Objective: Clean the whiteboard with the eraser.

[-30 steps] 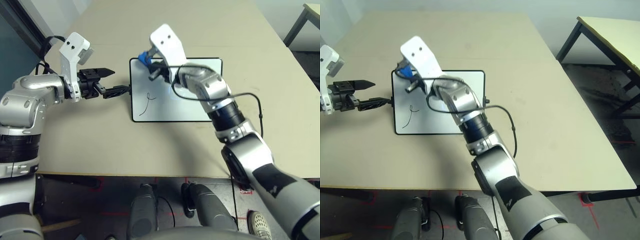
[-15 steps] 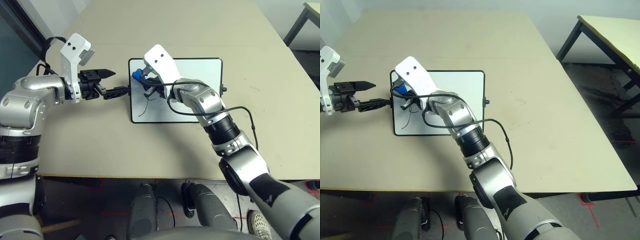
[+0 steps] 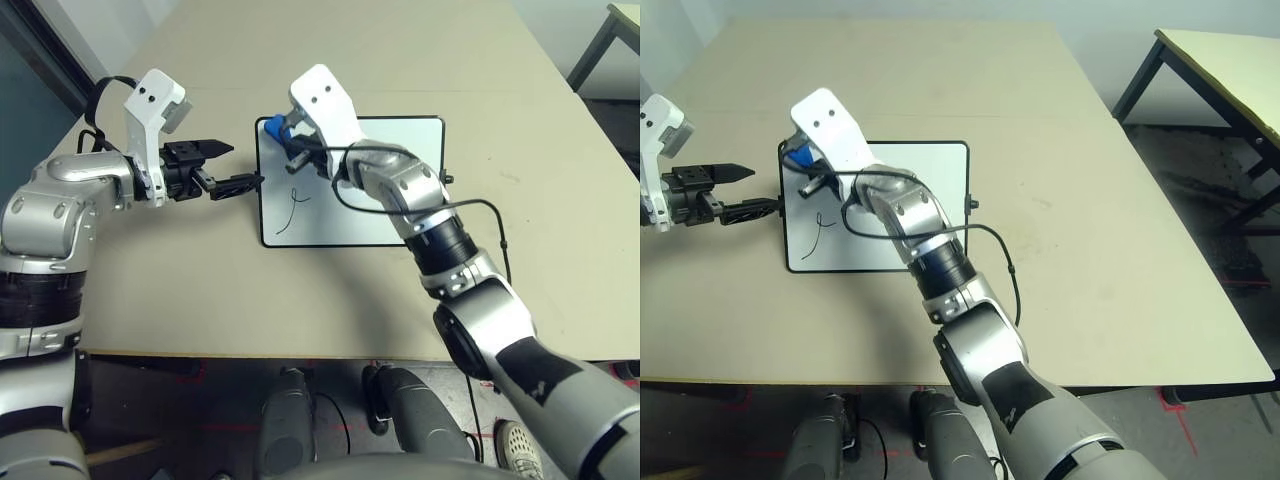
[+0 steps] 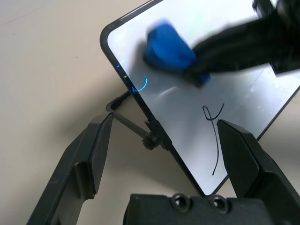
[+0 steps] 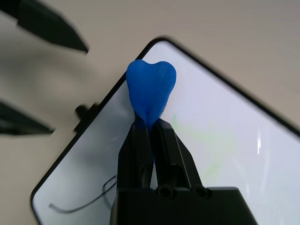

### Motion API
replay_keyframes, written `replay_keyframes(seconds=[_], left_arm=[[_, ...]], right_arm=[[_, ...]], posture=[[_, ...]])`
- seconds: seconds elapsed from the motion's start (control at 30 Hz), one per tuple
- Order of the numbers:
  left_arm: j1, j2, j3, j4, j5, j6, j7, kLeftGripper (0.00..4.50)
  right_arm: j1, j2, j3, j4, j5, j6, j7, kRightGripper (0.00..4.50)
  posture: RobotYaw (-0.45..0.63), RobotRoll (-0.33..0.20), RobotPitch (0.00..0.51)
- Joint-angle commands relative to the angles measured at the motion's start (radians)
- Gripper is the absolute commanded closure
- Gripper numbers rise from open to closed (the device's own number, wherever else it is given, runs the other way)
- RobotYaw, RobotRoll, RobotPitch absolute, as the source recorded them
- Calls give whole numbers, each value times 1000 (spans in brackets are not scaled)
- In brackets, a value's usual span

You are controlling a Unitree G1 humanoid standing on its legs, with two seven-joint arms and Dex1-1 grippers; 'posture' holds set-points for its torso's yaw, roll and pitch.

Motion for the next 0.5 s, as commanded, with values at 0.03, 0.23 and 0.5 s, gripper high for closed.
replay_keyframes(seconds=[0.03,0.23,0.5], left_arm=[[10,4,0,-7,-5,7,-3,0],[7,4,-3,-3,-3,4,-6,0],[18,8,5,-10,-6,6,-4,0]], right_arm=[[12,10,18,-8,-4,23,2,4500],[-130,15,-77,179,3,-100,-44,4500],[-144,27,-91,259,-10,-156,-53,4500]], posture=[[-63,0,169],[-64,0,169],[-57,0,168]])
